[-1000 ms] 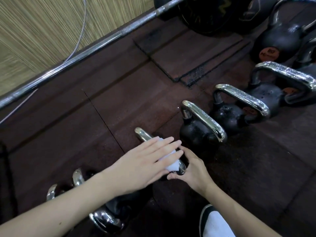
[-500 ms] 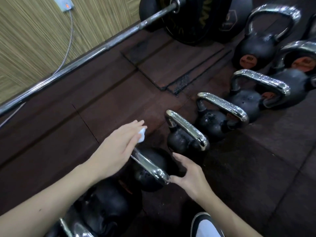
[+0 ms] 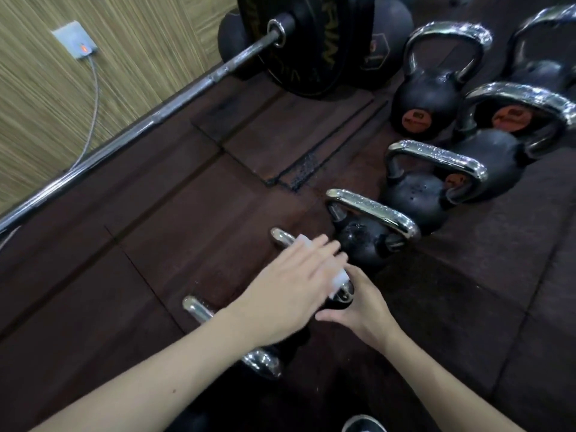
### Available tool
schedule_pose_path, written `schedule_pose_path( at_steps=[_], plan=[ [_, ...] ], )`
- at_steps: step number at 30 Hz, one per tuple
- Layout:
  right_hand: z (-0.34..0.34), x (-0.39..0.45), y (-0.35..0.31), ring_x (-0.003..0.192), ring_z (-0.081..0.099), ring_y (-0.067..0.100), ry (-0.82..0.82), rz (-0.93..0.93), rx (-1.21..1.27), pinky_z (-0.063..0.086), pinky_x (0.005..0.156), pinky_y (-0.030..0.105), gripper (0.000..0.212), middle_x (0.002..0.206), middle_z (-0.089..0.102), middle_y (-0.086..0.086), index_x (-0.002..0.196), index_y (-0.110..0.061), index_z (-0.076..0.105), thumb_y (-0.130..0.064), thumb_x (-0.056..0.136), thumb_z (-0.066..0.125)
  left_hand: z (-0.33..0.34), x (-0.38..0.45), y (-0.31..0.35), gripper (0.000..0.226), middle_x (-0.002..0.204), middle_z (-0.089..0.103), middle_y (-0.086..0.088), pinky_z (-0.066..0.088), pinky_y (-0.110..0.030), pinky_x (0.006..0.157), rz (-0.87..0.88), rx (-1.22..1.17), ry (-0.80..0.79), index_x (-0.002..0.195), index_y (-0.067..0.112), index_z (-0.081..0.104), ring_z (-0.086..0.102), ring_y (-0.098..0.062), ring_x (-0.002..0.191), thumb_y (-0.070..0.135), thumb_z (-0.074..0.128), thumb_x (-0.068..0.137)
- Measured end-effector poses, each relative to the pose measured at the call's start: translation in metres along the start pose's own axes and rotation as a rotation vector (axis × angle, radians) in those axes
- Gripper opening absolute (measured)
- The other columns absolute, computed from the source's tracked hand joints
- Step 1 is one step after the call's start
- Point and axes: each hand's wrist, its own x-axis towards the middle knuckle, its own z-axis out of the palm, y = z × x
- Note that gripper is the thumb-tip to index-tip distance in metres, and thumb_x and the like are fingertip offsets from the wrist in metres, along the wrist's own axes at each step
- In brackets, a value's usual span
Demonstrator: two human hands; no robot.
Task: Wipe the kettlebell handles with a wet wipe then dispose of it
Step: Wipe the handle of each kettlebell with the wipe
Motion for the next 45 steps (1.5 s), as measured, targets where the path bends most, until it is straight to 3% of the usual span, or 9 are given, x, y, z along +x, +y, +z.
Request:
schedule_pose_path(
  at_steps=[3,10,13,16,24,28,32,40,45],
  plan=[
    [-0.002,0.001,-0.002,0.132,0.054,0.0,0.015,-0.006,0.062,0.046,0.114,0.034,0.107,0.144,0.056,-0.019,0.149,-0.025,0.051,-0.048,0.055,0.098,-0.005,-0.002,-0.006,0.054,0.169,0.04,-0.011,0.024,-0.046,0.13,0.138,0.03,-0.077,0.161,0.01,0.043,0.034,-0.03,0.158,0.03,0.042,0.111],
    [0.0,0.003,0.002,0.135,0.051,-0.001,0.044,0.013,0.149,0.037,0.117,0.018,0.115,0.142,0.058,-0.017,0.148,-0.025,0.053,-0.031,0.046,0.105,-0.008,0.016,-0.053,0.06,0.153,0.061,-0.009,0.03,-0.046,0.128,-0.342,-0.141,-0.065,0.144,0.008,0.063,0.044,-0.027,0.153,0.041,0.026,0.109],
    [-0.001,0.004,0.006,0.133,0.055,-0.002,0.025,0.0,0.152,0.041,0.112,0.014,0.106,0.139,0.061,-0.022,0.145,-0.026,0.056,-0.033,0.051,0.104,-0.003,0.022,-0.013,0.039,0.132,0.074,-0.009,0.038,-0.052,0.12,-0.047,0.001,-0.017,0.117,0.014,0.076,0.062,-0.035,0.136,0.026,0.042,0.101],
    [-0.001,0.004,0.006,0.129,0.06,0.007,0.005,-0.004,0.147,0.042,0.097,0.002,0.083,0.127,0.059,-0.028,0.142,-0.024,0.058,-0.016,0.069,0.096,-0.003,0.016,0.006,0.036,0.146,0.063,-0.003,0.026,-0.044,0.124,0.167,-0.016,-0.081,0.134,0.016,0.066,0.053,-0.026,0.145,0.03,0.047,0.107],
    [0.003,0.004,0.005,0.135,0.051,-0.004,0.047,0.021,0.198,0.038,0.118,0.021,0.116,0.139,0.058,-0.023,0.149,-0.031,0.051,-0.03,0.047,0.105,-0.004,0.012,-0.063,0.044,0.112,0.071,0.003,0.038,-0.046,0.114,-0.392,-0.122,0.008,0.114,0.02,0.072,0.066,-0.026,0.114,0.027,0.028,0.113],
    [0.001,0.001,0.003,0.135,0.055,0.001,0.044,0.011,0.19,0.045,0.117,0.036,0.109,0.141,0.061,-0.019,0.148,-0.028,0.054,-0.047,0.052,0.101,-0.007,0.024,-0.003,0.026,0.101,0.071,0.001,0.039,-0.045,0.106,-0.074,-0.035,-0.028,0.096,0.023,0.07,0.068,-0.031,0.109,0.025,0.044,0.099],
    [0.002,0.0,0.005,0.133,0.06,0.012,0.031,0.045,0.205,0.049,0.112,0.047,0.099,0.141,0.063,-0.009,0.146,-0.026,0.054,-0.06,0.061,0.093,0.001,0.012,0.005,0.035,0.141,0.065,-0.001,0.027,-0.046,0.124,0.147,-0.02,-0.083,0.132,0.018,0.066,0.053,-0.025,0.14,0.03,0.049,0.103],
    [0.002,0.003,0.006,0.138,0.049,-0.003,0.015,0.037,0.185,0.039,0.121,0.029,0.117,0.143,0.055,-0.025,0.15,-0.037,0.049,-0.035,0.048,0.104,-0.008,0.02,-0.065,0.038,0.118,0.072,0.008,0.041,-0.048,0.117,-0.484,-0.266,-0.086,0.104,0.026,0.071,0.064,-0.017,0.119,0.029,0.033,0.114],
    [0.0,0.002,0.001,0.136,0.052,-0.002,0.035,0.038,0.179,0.044,0.117,0.035,0.112,0.144,0.058,-0.022,0.149,-0.031,0.052,-0.048,0.05,0.1,-0.029,0.039,-0.002,0.026,0.081,0.069,-0.001,0.056,-0.045,0.084,-0.068,-0.048,-0.077,0.081,0.021,0.068,0.068,-0.031,0.077,0.019,0.045,0.093]
  ],
)
